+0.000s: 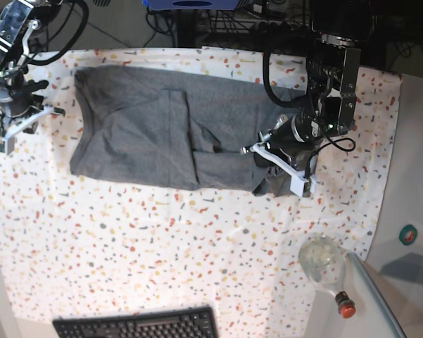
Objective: Layout the t-shirt on the table in an organized manner, then fold the t-shirt properly
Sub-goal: 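Smooth the folded shirt with the left gripper and regrasp its end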
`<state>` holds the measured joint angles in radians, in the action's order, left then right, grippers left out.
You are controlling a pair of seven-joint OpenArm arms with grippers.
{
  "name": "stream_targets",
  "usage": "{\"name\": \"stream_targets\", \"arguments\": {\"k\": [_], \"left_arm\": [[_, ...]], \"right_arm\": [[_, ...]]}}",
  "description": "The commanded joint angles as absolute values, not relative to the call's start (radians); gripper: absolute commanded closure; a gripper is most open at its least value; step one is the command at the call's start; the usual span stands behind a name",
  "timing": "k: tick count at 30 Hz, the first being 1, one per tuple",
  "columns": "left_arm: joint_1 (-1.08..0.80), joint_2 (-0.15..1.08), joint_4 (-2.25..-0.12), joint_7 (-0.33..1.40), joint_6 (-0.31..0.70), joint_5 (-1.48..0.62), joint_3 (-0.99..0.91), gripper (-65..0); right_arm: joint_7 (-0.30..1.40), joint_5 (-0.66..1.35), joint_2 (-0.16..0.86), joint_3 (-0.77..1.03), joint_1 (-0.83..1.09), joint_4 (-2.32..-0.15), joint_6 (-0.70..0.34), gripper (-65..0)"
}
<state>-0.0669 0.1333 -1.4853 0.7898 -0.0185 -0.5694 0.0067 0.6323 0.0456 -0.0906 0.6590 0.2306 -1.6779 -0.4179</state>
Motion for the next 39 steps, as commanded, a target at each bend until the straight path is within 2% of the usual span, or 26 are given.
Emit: {"name": "stream_targets", "arguments": {"k": [1,4,6,8,15,24,29,34,36,37,38,39], "left_arm": [[-0.051,0.136,-1.497,0.776,-0.01,-0.576,0.005,-19.1],[-0.051,0.133,-1.497,0.776,-0.01,-0.576,0.007,-41.0],[-0.051,0.137,-1.497,0.776,-0.01,-0.576,0.033,-50.0],[-0.05,0.143,-1.497,0.776,-0.01,-0.576,0.074,-53.3],[-0.05,0.145,-1.504,0.774,-0.01,-0.576,0.168,-53.3],[-0.015,0.151,-1.58,0.776,-0.01,-0.576,0.443,-53.2],[-0.028,0.157,-1.606,0.776,-0.01,-0.576,0.381,-53.2],[-0.09,0.226,-1.698,0.776,-0.01,-0.579,0.272,-52.8],[-0.113,0.237,-1.71,0.776,-0.01,-0.579,0.193,-47.2],[-0.12,0.239,-1.707,0.776,-0.01,-0.579,0.143,-41.5],[-0.13,0.239,-1.702,0.776,-0.01,-0.579,0.081,-33.7],[-0.145,0.239,-1.687,0.776,-0.007,-0.581,-0.002,-22.5]], "right_arm": [[0.613,0.054,-0.081,0.657,0.225,-1.696,-0.423,0.0],[0.613,0.054,-0.081,0.656,0.223,-1.698,-0.423,0.0],[0.613,0.054,-0.081,0.656,0.223,-1.698,-0.423,0.0],[0.613,0.054,-0.081,0.656,0.223,-1.698,-0.423,0.0],[0.613,0.054,-0.081,0.657,0.223,-1.698,-0.423,0.0],[0.613,0.054,-0.081,0.656,0.223,-1.698,-0.423,0.0],[0.613,0.054,-0.081,0.662,0.223,-1.699,-0.423,0.0],[0.613,0.054,-0.074,0.664,0.225,-1.699,-0.423,0.0],[0.613,0.054,-0.062,0.664,0.225,-1.698,-0.423,0.0],[0.613,0.054,-0.061,0.664,0.223,-1.698,-0.423,0.0],[0.613,0.054,-0.059,0.664,0.219,-1.699,-0.423,0.0],[0.615,0.054,-0.059,0.667,0.205,-1.699,-0.423,0.0]]}}
